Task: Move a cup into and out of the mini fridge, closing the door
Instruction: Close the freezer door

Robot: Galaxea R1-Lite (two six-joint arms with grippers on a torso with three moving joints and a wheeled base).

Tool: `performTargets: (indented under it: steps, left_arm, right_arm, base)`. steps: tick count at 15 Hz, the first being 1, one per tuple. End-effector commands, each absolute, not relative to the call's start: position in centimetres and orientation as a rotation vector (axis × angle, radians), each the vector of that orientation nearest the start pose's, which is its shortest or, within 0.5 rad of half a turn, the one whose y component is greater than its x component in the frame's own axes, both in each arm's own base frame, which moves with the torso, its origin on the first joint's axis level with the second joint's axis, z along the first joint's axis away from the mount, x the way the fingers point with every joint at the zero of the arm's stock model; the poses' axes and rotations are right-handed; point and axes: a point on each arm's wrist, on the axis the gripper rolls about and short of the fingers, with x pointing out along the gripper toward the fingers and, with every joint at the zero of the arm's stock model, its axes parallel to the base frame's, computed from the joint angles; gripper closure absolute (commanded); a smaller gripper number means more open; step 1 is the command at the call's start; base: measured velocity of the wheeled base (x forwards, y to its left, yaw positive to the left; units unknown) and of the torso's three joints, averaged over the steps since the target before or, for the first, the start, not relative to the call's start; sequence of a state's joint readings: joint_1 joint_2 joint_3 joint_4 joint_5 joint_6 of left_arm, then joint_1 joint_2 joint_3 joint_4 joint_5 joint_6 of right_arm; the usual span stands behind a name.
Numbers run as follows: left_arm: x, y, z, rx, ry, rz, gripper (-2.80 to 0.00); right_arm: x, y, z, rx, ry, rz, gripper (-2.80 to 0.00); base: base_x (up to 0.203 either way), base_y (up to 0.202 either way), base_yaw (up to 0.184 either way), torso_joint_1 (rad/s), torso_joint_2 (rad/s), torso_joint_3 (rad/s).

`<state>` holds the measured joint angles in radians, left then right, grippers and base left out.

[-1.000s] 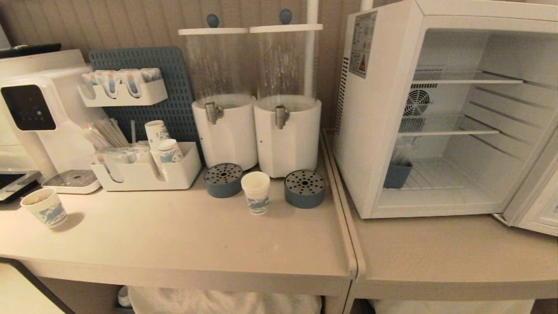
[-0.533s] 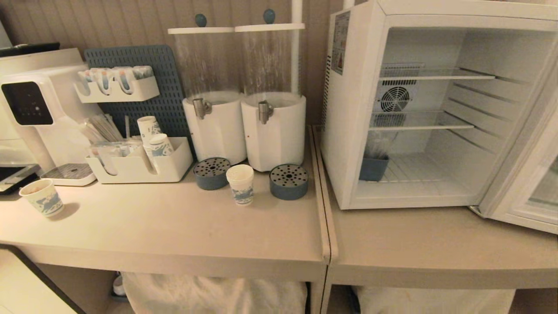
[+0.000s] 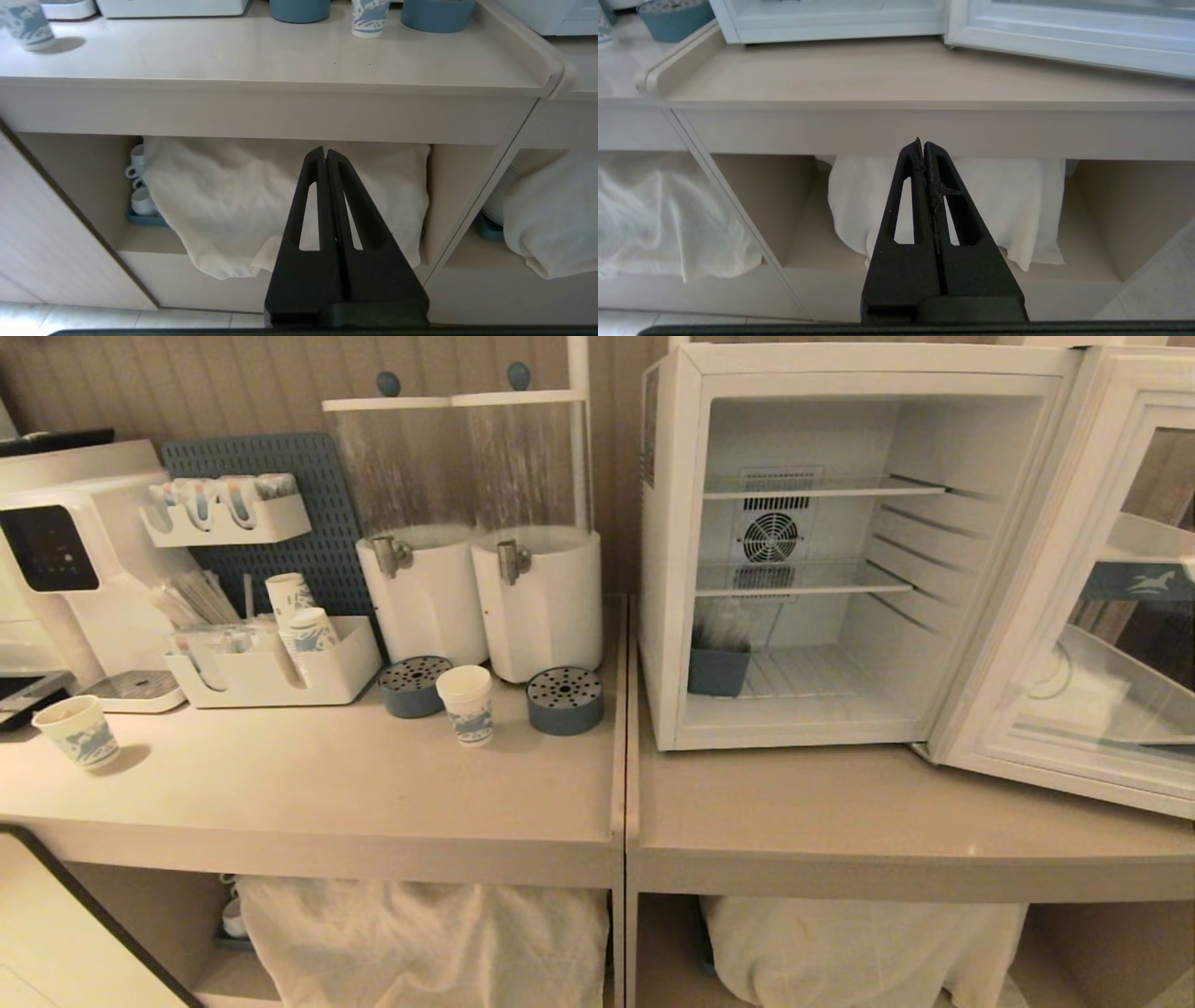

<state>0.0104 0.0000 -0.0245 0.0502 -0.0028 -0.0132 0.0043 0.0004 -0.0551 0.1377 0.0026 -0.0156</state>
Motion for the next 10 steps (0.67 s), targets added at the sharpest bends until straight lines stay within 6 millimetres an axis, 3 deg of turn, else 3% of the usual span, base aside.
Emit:
performTargets:
  steps: [1,6,10]
  left_arm:
    - [-2.46,-0.03,7.71,-0.014,0.028,0.008,0.0]
    - [-2.46,-0.03,7.71,-0.011,0.028,0.008,0.0]
    - [-2.46,-0.03,7.71,-0.011,0.028,0.008,0.0]
  right_arm:
    - [-2.76,-0.01,7.64,-0.015,0.084,0.007,0.0]
    - [-2.76,-0.01,7.64,-0.015,0.084,0.008,0.0]
    - [-2.76,-0.01,7.64,-0.014,0.084,0.008,0.0]
  base:
    - [0.0,0.0,0.0,0.0,0.0,0.0]
    - [-0.001,-0.008,0.005,0.001,0.0,-0.001]
    - [-0.001,-0.157,-0.006,0.002,0.0,0.004]
